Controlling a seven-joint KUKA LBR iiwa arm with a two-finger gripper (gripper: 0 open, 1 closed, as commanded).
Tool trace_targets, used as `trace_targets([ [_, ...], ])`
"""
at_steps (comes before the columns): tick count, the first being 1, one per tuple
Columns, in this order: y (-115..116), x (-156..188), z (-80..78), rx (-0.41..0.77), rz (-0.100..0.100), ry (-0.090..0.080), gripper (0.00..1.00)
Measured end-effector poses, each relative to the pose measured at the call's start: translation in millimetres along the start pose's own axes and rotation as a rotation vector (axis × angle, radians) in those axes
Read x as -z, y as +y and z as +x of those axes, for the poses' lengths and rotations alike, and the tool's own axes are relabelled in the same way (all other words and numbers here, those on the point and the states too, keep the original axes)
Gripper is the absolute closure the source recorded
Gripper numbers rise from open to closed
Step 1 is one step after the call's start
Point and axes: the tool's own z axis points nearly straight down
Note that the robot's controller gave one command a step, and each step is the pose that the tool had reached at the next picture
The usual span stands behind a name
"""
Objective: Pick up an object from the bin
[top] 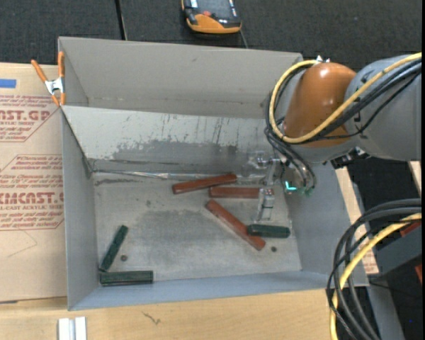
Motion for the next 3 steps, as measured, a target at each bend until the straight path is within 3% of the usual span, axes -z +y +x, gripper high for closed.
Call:
trace_targets([
  [1, 0.0, 4.5, -2.1, 0.001, 0.001, -0.008, 0.00],
  [2, 16.7, -55.9, 58.2, -0.052, -0.001, -0.006, 0.00],
  [3, 11.1, 3.5, 66.2, -0.036, 0.000, -0.001, 0.00],
])
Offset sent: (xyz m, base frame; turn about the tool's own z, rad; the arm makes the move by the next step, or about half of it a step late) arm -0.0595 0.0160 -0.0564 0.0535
